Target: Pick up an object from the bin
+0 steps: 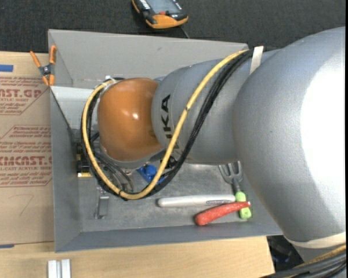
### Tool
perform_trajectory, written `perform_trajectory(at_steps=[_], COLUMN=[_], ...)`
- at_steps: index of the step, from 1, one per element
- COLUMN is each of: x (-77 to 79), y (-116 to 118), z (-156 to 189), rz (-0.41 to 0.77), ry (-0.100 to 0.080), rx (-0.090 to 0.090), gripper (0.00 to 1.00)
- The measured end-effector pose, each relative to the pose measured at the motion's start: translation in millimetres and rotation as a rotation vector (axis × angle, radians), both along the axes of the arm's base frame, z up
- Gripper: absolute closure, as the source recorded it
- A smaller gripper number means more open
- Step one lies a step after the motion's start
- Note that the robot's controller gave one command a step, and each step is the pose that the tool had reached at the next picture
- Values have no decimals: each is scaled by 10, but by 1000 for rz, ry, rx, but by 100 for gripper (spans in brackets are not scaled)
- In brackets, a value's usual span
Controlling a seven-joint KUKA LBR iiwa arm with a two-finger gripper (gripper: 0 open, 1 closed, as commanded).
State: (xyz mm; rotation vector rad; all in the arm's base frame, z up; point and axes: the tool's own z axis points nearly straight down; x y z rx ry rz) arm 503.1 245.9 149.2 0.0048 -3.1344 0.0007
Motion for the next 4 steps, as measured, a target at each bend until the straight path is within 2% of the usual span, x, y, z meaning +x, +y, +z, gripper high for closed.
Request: perform_trajectory(at_steps=[1, 2, 3, 4], x=[25, 679, 778, 837], y=[-14, -91, -161, -10], z=[44, -610, -110, -444], rz=[-3, 656, 358, 1025], ry=[-7, -14, -10, -16], rx=[2, 6, 6, 7], gripper=[0, 0, 0, 0])
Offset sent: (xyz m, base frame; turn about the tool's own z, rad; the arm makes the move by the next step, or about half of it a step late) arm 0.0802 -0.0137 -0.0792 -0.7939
